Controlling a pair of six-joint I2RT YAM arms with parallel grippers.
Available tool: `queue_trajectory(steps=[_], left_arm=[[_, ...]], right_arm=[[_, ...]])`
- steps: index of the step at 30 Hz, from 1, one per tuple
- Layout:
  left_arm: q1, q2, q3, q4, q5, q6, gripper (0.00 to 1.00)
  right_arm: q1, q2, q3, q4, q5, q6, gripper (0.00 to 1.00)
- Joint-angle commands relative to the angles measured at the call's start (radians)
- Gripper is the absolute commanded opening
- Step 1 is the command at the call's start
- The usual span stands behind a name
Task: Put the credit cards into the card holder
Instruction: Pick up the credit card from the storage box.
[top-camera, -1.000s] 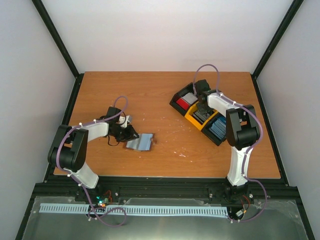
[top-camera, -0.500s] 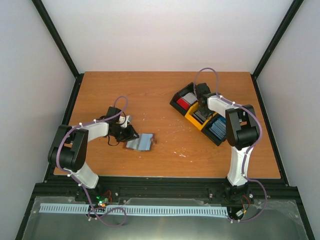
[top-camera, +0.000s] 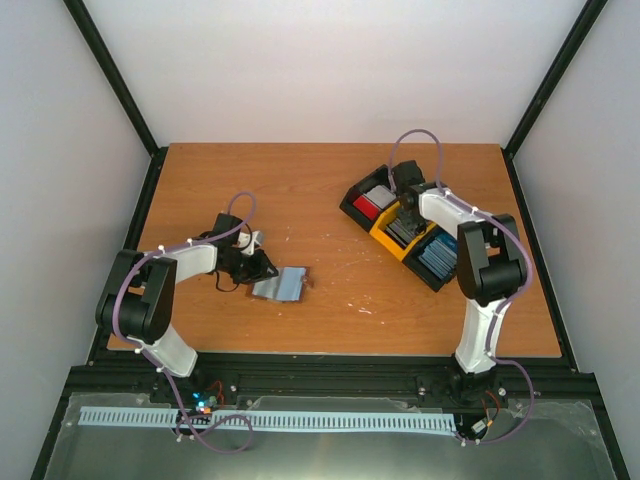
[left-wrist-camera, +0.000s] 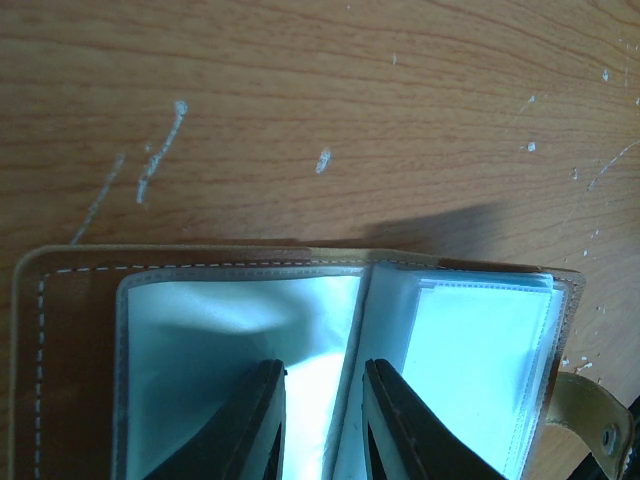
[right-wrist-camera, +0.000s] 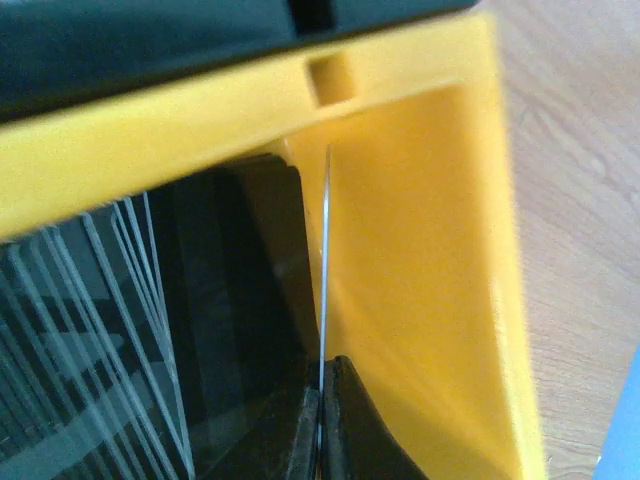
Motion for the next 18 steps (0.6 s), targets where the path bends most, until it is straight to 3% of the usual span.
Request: queue_trajectory(steps=[1,11,15,18], left_arm=[[-0.002,0.011,0.018,-0.012,-0.026,0.022,0.24],[-0.002,-0.02,0.017,-0.011,-0.006,0.016,0.25],[-0.002,-0.045,0.012,-0.01,-0.002,0.015,0.25],[-0.002,-0.067,-0.002,-0.005,0.005,0.007,0.25]], right_arm=[[-0.005,-0.11,0.026,-0.016,-0.058,0.04,0.03],[-0.004,-0.336,-0.001,-0.149,-0.245,0.199,0.03],[-0.001,-0.433,0.011,-0.2,-0.463,0.35,0.03],[0.022,-0.496,-0.047,-0.128,-0.723,0.517,0.03]])
